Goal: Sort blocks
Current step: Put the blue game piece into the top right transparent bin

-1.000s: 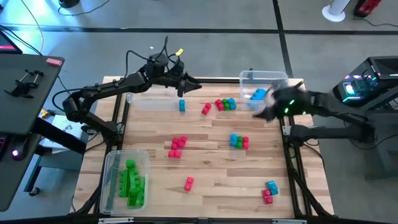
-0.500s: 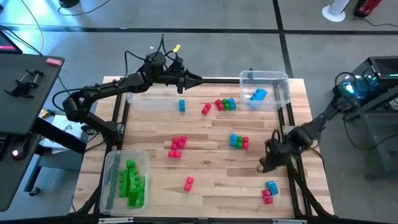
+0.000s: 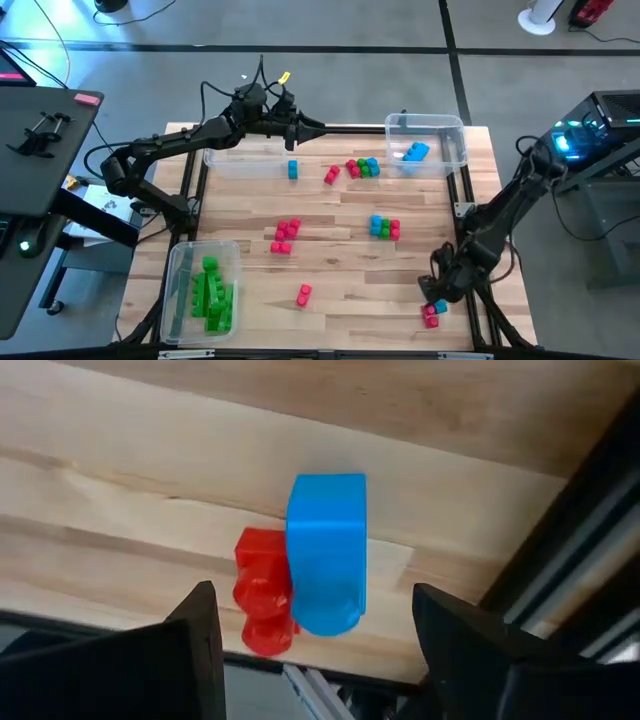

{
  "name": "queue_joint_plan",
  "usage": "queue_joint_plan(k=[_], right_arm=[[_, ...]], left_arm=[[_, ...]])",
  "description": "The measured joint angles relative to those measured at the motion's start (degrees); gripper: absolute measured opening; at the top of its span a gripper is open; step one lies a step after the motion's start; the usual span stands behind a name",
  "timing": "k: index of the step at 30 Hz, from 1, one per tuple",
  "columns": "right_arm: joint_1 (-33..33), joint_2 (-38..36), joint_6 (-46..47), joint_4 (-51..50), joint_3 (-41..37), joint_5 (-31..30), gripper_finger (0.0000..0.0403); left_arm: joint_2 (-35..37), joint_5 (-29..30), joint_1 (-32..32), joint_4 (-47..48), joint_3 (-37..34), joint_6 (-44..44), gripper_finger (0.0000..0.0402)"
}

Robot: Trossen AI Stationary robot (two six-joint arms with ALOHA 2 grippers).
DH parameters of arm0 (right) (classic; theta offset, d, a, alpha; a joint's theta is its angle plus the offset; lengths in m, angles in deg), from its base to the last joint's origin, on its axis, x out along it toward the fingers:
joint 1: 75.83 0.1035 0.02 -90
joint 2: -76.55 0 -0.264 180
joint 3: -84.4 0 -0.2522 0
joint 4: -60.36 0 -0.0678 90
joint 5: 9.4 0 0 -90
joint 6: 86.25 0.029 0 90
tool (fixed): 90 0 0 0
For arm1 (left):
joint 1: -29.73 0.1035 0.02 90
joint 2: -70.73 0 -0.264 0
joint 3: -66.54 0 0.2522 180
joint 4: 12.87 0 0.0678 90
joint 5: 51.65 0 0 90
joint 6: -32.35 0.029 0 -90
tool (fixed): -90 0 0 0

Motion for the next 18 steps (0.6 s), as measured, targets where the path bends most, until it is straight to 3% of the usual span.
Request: queue_joint_plan(k=[14, 18], right_arm=[[0.0, 11.8, 0.0, 5.1, 0.0, 1.7, 0.0203], [0.0, 13.9, 0.2, 7.3, 0.1, 1.7, 0.0177]], left_arm=[[0.0, 0.0, 0.0, 0.0, 0.0, -0.3, 0.0184], [0.0, 0.0, 0.0, 0.0, 0.0, -0.6, 0.0184]])
